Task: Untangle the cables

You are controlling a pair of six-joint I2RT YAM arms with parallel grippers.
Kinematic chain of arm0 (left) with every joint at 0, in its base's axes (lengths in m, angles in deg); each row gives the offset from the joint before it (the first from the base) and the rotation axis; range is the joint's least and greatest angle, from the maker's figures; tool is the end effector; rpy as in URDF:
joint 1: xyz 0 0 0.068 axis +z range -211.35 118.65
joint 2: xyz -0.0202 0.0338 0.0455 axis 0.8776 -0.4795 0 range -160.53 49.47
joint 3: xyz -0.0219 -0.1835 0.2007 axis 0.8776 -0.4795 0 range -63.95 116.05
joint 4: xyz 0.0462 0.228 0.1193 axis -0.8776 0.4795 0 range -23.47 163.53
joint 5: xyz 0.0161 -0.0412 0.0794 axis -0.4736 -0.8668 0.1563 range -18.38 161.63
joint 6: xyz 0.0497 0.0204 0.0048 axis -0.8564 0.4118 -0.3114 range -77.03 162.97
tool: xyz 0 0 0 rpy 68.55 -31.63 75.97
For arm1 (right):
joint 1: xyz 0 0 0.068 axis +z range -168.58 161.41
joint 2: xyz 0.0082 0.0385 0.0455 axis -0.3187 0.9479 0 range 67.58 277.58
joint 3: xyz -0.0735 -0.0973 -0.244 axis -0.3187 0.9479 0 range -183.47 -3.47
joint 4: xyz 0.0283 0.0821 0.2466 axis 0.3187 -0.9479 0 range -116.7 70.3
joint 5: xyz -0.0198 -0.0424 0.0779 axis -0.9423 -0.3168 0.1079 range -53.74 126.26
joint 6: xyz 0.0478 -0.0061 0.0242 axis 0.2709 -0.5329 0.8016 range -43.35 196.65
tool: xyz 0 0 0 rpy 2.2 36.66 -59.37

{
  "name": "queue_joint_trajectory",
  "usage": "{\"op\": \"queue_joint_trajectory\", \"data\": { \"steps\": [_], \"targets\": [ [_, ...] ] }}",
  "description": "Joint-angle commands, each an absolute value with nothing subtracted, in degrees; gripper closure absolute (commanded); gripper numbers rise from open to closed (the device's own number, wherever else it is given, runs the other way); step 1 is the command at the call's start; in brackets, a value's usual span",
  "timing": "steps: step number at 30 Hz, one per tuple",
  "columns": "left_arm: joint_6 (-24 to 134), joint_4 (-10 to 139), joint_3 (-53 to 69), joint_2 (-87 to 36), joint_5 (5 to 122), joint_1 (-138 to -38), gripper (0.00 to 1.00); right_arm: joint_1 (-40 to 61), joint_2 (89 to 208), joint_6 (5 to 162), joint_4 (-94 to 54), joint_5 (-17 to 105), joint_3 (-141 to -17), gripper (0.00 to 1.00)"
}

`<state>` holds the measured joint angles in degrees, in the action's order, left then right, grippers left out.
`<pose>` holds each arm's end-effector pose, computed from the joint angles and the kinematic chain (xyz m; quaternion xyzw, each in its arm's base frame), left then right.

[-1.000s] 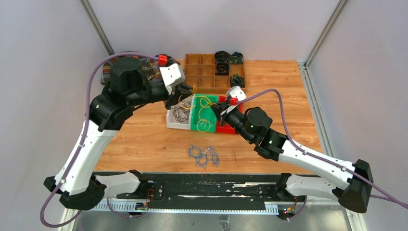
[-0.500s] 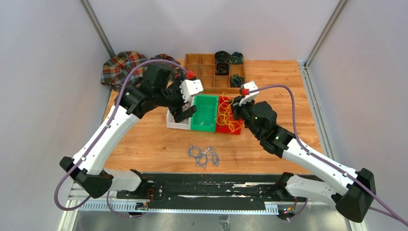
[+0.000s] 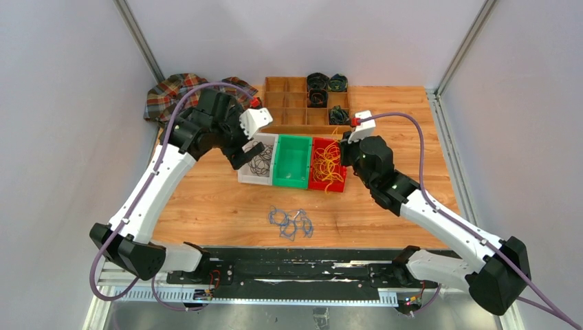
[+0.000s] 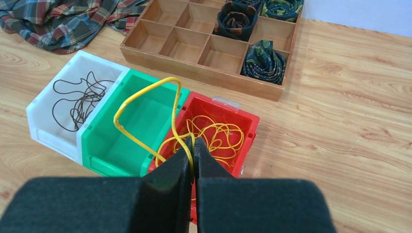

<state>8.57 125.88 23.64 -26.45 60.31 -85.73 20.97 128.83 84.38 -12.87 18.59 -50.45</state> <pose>0.2312 -0.1124 0.3973 0.4864 0.7912 -0.0602 0.3658 0.2014 0.1524 0.3287 -0.1062 0.7419 0.1557 0.6435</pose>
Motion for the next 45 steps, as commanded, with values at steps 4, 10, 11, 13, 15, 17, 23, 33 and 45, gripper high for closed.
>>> {"op": "queue_joint_trajectory", "data": {
  "steps": [4,10,11,13,15,17,23,33,45],
  "targets": [
    [8.25,126.38,21.9,-24.78,62.75,-81.24,0.02,19.27,130.68,85.53,-13.82,19.29,-54.85,0.99],
    [8.6,126.38,22.11,-24.71,61.27,-78.03,0.02,19.08,132.39,85.21,-16.07,19.49,-57.44,0.99],
    [8.6,126.38,22.03,-24.55,61.34,-77.8,0.02,18.99,132.56,85.04,-16.85,19.48,-58.16,0.99],
    [8.6,126.38,22.05,-24.25,61.53,-77.54,0.02,18.93,133.13,84.73,-18.67,19.4,-59.63,0.99],
    [8.73,126.38,22.06,-23.73,61.15,-77.26,0.02,18.94,133.22,84.36,-20.18,19.27,-60.74,0.99],
    [9.06,126.38,22.33,-23.36,60.73,-77.17,0.02,18.94,132.94,83.95,-20.83,19.01,-61.1,0.99],
    [9.03,126.38,23.15,-21.87,60.17,-77.17,0.02,18.72,133.44,82.28,-22.74,17.79,-62.07,1.0],
    [8.1,126.92,21.67,-19.31,57.89,-77.13,0.02,18.07,143.58,77.49,-21.61,13.87,-64.69,0.99],
    [7.03,127.68,20.51,-17.79,56.77,-77.16,0.02,17.42,160.8,67.92,-18.6,4.96,-67.57,0.98]
  ]
}}
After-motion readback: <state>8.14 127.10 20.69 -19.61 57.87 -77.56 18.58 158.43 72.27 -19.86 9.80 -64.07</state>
